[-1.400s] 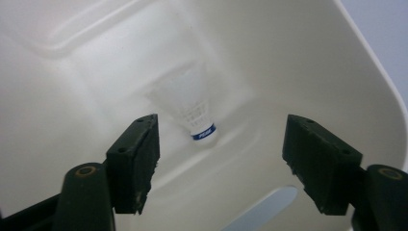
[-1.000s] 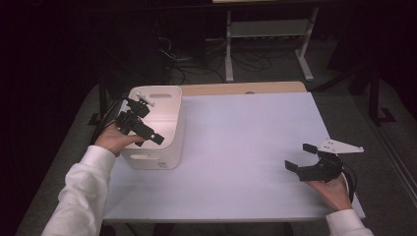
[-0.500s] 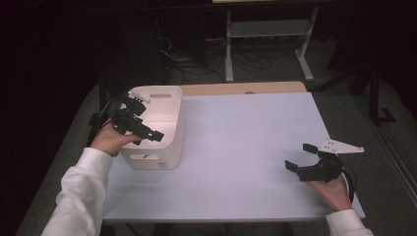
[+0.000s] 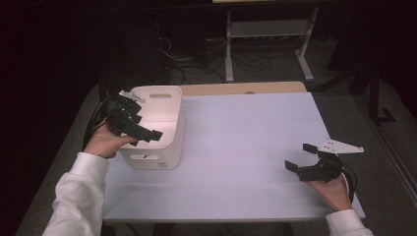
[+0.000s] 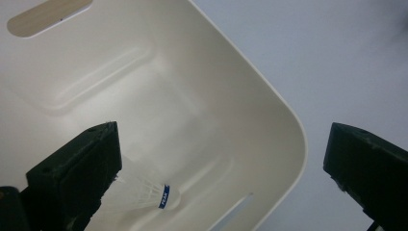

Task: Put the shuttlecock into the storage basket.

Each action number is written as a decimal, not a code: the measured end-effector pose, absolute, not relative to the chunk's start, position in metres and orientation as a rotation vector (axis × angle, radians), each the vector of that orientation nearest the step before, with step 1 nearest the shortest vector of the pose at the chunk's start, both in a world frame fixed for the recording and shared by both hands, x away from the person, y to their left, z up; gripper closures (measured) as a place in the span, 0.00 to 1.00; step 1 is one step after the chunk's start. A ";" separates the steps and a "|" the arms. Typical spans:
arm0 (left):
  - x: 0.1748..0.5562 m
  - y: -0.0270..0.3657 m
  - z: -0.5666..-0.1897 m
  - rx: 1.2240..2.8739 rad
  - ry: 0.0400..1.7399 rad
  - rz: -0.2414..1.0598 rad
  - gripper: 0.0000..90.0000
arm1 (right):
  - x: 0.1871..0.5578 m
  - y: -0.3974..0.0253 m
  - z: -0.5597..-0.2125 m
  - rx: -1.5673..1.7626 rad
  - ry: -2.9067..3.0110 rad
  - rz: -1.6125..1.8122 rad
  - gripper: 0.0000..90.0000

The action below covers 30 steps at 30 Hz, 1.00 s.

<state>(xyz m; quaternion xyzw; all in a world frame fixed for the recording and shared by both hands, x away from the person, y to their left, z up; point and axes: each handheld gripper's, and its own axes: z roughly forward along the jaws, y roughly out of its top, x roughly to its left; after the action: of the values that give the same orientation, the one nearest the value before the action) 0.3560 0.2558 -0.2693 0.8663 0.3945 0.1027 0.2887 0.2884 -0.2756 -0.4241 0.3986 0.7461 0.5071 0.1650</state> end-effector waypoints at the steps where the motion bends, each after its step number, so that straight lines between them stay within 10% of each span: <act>1: 0.355 0.256 -0.268 2.304 1.051 0.276 0.00 | 0.288 -0.276 -0.424 1.138 2.126 1.445 0.00; 30: 0.324 0.274 -0.267 2.156 0.910 0.277 0.00 | 0.288 -0.276 -0.424 1.131 2.126 1.446 0.00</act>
<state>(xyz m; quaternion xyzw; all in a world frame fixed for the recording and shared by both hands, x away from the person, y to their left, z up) 0.3244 0.2744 -0.2671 0.8452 0.3570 0.1085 0.3827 0.2878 -0.2757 -0.4236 0.3972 0.7464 0.5076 0.1658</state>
